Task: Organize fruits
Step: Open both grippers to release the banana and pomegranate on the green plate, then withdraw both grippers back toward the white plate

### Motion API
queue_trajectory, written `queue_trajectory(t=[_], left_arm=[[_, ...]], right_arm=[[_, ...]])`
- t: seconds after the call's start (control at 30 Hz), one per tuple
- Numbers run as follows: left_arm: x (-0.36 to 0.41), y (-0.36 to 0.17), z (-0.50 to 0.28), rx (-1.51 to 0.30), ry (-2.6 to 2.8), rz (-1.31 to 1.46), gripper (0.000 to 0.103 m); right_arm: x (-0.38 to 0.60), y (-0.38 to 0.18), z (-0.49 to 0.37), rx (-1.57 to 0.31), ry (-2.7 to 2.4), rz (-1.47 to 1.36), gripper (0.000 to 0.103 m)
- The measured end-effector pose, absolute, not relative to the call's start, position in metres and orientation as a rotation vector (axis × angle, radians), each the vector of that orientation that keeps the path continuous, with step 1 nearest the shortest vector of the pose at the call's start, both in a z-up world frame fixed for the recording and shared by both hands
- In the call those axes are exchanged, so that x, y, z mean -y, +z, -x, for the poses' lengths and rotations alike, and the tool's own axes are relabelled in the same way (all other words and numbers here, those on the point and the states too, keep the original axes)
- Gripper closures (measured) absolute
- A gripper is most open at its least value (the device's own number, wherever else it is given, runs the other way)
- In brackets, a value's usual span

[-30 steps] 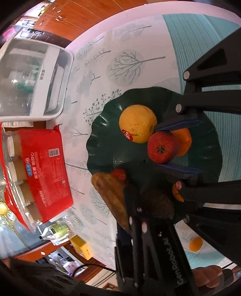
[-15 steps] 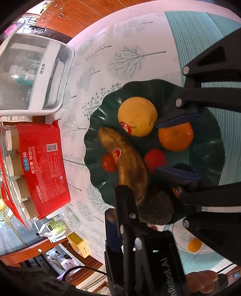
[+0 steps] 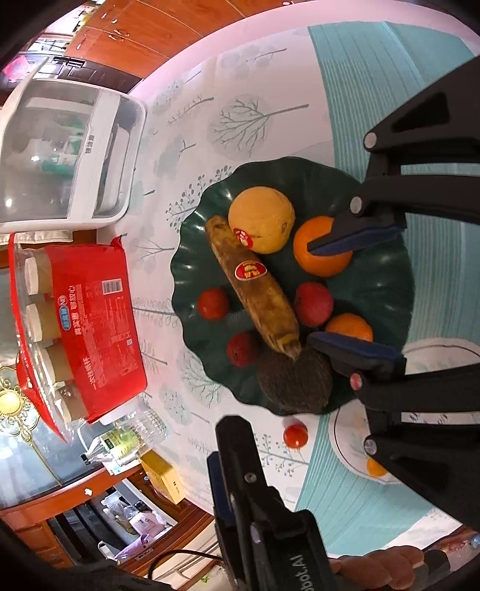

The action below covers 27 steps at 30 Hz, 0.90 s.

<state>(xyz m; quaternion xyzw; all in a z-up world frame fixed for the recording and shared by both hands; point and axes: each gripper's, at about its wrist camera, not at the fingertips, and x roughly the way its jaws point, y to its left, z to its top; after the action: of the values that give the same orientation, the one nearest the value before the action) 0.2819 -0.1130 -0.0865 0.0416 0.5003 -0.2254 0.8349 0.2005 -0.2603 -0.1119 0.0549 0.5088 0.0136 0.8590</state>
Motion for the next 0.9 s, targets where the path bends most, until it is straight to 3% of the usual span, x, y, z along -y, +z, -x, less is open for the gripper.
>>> queue_trajectory(t=[0.9], left_arm=[[0.004, 0.007, -0.180, -0.862, -0.390, -0.142, 0.037]], right_arm=[[0.183, -0.023, -0.117, -0.941, 0.057, -0.034, 0.060]])
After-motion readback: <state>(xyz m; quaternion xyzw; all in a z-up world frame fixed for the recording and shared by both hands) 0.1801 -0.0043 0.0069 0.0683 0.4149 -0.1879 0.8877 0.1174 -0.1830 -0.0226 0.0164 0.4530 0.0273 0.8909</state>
